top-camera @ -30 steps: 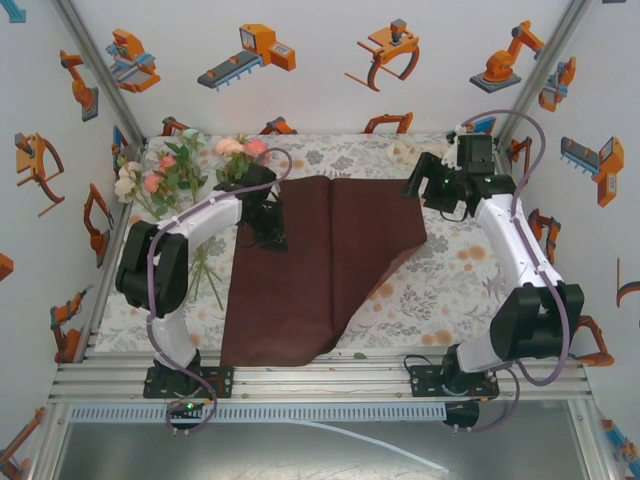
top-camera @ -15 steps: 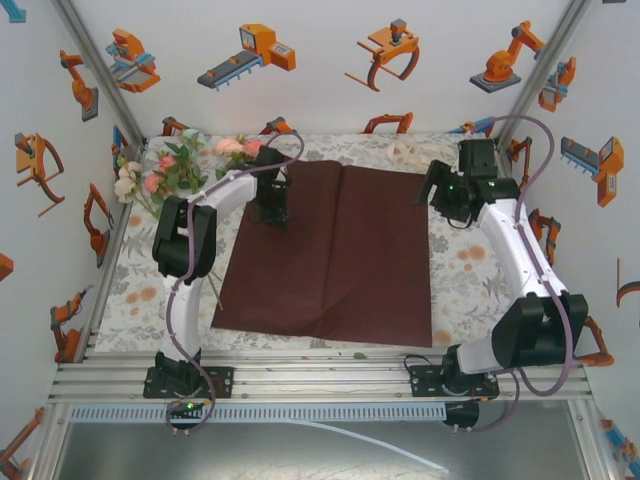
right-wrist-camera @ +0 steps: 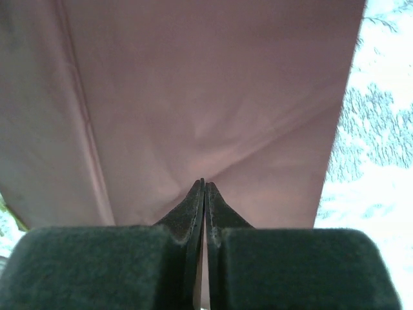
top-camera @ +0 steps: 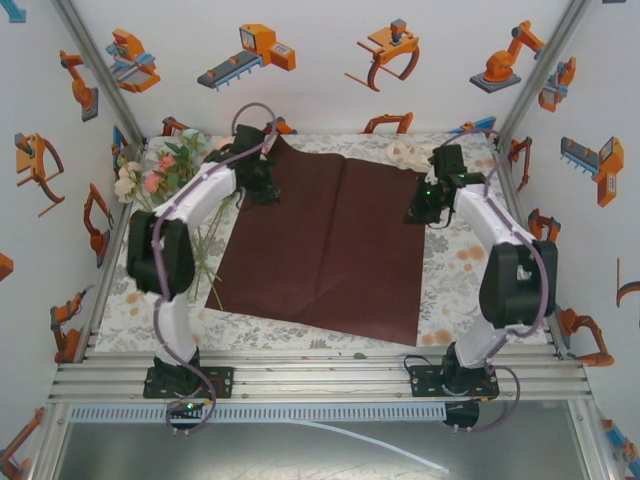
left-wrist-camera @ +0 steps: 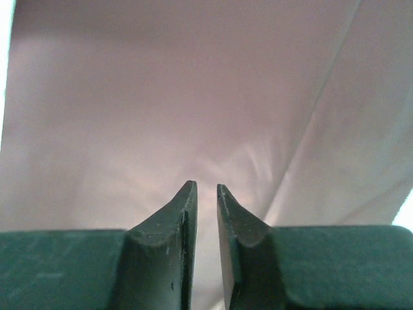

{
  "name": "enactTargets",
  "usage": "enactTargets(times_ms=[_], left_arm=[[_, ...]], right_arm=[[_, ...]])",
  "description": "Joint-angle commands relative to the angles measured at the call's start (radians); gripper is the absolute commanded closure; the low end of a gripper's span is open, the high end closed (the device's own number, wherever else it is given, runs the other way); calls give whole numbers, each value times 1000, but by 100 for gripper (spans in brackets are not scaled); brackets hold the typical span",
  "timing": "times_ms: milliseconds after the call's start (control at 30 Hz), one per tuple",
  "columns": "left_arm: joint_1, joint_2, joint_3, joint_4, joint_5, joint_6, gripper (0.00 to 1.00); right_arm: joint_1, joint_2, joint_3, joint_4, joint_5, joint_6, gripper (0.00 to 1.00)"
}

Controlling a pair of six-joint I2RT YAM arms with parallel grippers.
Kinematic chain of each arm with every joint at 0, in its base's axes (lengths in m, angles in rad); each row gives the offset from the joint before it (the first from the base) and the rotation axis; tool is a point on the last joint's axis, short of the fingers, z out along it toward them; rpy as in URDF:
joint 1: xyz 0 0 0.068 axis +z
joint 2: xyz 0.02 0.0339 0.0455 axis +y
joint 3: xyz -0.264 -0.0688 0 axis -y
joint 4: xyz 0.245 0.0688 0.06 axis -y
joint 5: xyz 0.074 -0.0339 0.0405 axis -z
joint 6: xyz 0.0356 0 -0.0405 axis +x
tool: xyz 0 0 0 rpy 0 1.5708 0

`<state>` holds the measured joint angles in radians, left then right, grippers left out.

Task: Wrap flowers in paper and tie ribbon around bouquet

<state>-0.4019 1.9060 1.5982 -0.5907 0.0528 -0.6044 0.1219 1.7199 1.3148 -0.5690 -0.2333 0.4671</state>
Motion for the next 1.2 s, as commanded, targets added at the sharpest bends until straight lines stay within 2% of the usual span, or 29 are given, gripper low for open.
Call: enactTargets(times_ms=[0, 167, 333, 400, 533, 733, 967, 1100, 1167], left_arm=[[14, -151, -217, -41, -37, -212, 85], [13, -247, -439, 12, -4, -263, 100], [9, -224, -491, 64, 26, -226, 100], [10, -176, -474, 74, 62, -200, 100], [8, -93, -415, 64, 41, -159, 100], [17, 23, -291, 24, 13, -83, 100], [17, 138, -156, 55, -2, -24, 100], [17, 203, -30, 57, 0, 17, 100], [16, 225, 24, 66, 32, 30, 100]], right_arm=[[9, 90, 48, 138, 88, 52, 100], [9, 251, 158, 147, 116, 57, 100], [9, 308, 180, 128, 155, 70, 100], [7, 312, 173, 107, 178, 88, 100], [3, 317, 155, 41, 251, 135, 100], [-18, 209, -4, 60, 323, 157, 100], [-41, -19, -322, 83, 343, 249, 100], [-40, -161, -504, 167, 276, 295, 100], [-40, -206, -525, 182, 236, 290, 100]])
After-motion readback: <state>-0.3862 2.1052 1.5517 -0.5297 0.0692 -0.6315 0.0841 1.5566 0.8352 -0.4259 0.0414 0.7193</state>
